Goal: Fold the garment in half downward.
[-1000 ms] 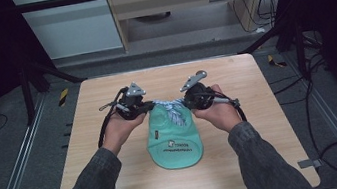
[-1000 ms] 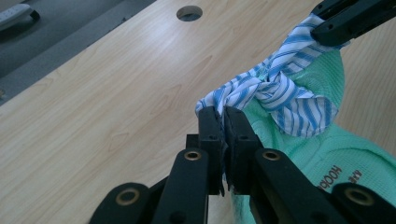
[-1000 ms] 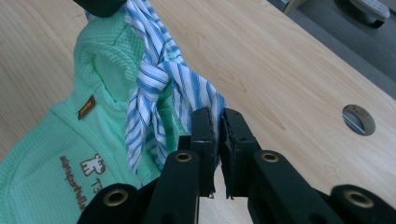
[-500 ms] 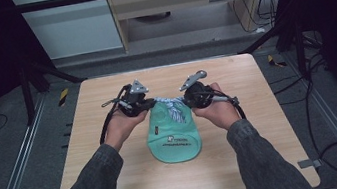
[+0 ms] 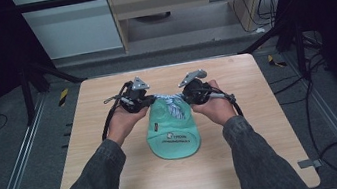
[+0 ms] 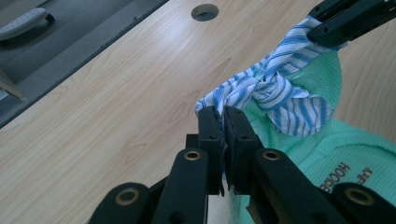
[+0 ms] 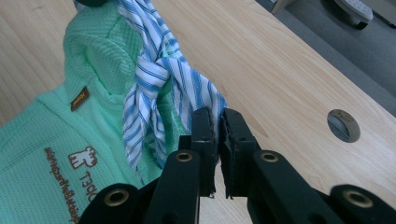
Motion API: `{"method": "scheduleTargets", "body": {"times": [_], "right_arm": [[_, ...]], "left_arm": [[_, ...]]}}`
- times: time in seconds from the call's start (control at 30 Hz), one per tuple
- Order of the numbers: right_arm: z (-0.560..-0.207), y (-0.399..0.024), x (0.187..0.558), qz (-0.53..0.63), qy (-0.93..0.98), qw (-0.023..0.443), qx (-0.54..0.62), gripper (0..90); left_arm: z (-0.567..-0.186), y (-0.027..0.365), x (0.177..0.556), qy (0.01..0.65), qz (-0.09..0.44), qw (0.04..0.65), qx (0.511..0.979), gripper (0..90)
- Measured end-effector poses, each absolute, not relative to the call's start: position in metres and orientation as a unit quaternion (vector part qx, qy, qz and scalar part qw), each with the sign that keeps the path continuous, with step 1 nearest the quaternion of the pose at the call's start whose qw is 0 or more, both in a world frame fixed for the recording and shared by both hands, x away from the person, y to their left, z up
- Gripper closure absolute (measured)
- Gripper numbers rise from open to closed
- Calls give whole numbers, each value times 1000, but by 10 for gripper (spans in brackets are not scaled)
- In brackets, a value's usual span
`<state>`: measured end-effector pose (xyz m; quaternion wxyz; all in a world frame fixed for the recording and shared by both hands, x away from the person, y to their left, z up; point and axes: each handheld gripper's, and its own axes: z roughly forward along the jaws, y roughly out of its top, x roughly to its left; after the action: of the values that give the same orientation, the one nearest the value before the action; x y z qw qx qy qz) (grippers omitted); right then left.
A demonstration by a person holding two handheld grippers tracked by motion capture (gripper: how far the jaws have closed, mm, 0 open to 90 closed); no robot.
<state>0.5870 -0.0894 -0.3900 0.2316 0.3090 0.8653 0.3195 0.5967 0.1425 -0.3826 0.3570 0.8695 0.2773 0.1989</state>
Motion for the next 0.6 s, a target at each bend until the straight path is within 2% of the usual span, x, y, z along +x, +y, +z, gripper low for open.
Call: {"method": "scheduleTargets", "body": {"times": [0.2, 0.43, 0.6], "right_arm": [[-395, -82, 582, 319, 869, 227, 302, 846], [-389, -77, 590, 321, 867, 232, 303, 846], [-386, -76, 589, 316, 869, 240, 295, 846]], "left_arm": [[-386, 148, 591, 280, 202, 353, 869, 864], [-381, 153, 603, 296, 199, 370, 858, 864], [-379, 152, 596, 286, 207, 366, 861, 864]]}}
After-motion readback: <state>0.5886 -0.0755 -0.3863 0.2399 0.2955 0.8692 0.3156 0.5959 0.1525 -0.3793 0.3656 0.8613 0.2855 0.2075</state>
